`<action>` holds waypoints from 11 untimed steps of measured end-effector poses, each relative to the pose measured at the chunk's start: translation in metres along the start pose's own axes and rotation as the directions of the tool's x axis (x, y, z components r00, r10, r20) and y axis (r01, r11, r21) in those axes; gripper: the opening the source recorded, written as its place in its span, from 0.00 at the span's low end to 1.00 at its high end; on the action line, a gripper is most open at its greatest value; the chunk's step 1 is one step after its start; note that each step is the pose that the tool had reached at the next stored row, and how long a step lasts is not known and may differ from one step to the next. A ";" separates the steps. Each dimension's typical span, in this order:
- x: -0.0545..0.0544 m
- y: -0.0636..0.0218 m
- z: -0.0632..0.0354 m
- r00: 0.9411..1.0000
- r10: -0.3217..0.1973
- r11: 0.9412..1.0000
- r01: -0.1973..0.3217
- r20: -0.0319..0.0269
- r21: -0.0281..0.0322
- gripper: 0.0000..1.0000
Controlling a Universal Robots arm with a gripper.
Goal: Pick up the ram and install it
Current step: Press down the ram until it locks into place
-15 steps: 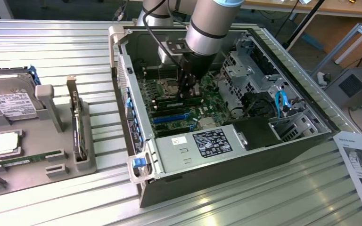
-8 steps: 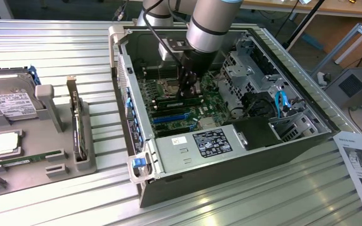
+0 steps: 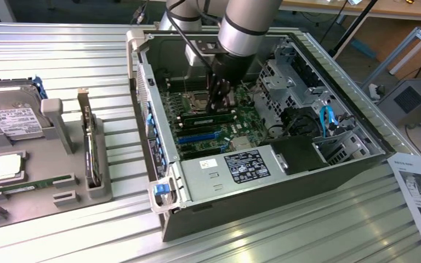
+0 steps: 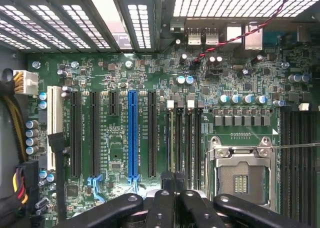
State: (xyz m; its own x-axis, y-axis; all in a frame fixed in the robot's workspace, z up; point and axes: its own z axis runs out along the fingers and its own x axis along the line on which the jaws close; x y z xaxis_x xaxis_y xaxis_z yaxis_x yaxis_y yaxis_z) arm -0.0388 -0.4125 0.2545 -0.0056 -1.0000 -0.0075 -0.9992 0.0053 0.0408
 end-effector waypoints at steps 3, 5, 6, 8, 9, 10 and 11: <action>0.000 0.0001 -0.0021 1.000 0.000 1.000 0.000 -0.001 0.000 0.11; 0.000 0.0001 -0.0020 1.000 0.000 1.000 0.000 0.000 0.000 0.11; 0.000 0.0001 -0.0021 1.000 0.000 1.000 0.000 0.000 0.000 0.11; 0.000 0.0005 -0.0021 1.000 0.000 1.000 0.000 0.000 0.000 0.11; 0.000 0.0015 -0.0020 1.000 0.000 1.000 0.000 -0.001 0.000 0.11; 0.000 0.0032 -0.0019 1.000 0.000 1.000 0.000 -0.001 0.000 0.11; 0.000 0.0050 -0.0018 1.000 0.000 1.000 0.000 -0.001 0.000 0.11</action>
State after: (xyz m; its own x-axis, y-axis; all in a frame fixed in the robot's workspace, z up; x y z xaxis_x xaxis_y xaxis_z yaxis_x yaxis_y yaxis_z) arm -0.0437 -0.4125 0.2565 -0.0056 -1.0000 -0.0069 -0.9992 0.0054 0.0408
